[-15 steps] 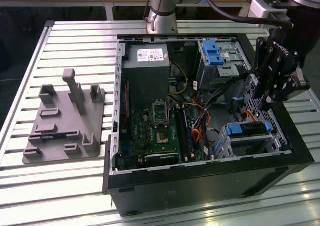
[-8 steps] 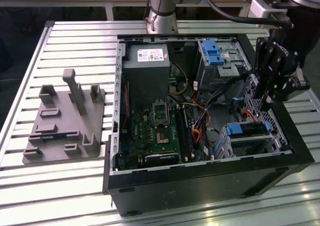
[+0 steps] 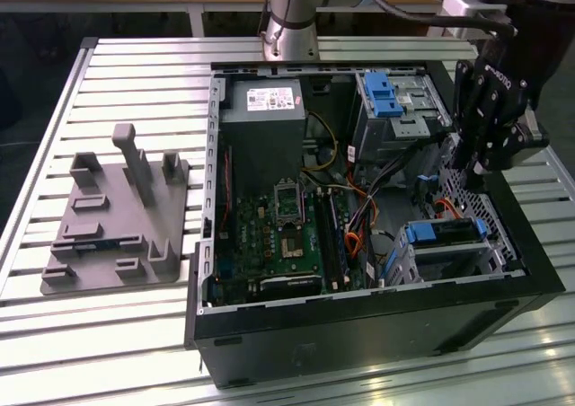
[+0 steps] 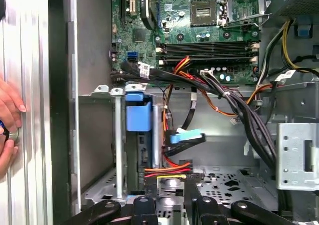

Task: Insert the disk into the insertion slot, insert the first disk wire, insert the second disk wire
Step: 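Insert the second disk wire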

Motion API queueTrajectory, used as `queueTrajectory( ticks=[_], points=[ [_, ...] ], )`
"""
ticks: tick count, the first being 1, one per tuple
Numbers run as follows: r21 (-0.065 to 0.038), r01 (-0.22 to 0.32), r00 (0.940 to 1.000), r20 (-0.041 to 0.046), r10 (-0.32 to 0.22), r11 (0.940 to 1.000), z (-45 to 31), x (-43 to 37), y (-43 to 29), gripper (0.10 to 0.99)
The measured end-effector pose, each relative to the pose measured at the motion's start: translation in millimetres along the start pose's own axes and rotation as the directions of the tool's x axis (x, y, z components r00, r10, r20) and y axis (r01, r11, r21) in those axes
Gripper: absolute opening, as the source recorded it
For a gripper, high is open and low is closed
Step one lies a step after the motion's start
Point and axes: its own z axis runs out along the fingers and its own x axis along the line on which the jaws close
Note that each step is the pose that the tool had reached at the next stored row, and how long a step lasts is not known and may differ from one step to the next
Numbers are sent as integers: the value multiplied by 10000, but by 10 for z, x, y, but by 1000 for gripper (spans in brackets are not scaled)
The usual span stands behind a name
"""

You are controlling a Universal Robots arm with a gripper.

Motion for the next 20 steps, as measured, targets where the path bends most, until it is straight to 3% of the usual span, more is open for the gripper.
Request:
queueTrajectory(
  ticks=[2, 3, 5, 6, 7, 10, 12, 15, 20],
  points=[
    [3, 3, 9998, -183, -3, 10000, -11, -75, 2, 357],
    [0, 10, 9980, -635, -10, 10000, -23, -161, 10, 357],
    [-12, 18, 9951, -989, -19, 10000, -29, -206, 22, 357],
    [-10, 19, 9938, -1108, -20, 10000, -31, -235, 35, 357],
    [-9, 21, 9933, -1159, -22, 10000, -36, -266, 52, 357],
    [-9, 22, 9931, -1174, -23, 10000, -48, -358, 123, 357],
    [-6, 23, 9920, -1259, -23, 10000, -52, -389, 201, 357],
    [8, 40, 9860, -1668, -38, 10000, -54, -399, 275, 357],
    [40, 125, 9666, -2560, -111, 9999, -55, -398, 360, 357]
  ],
)
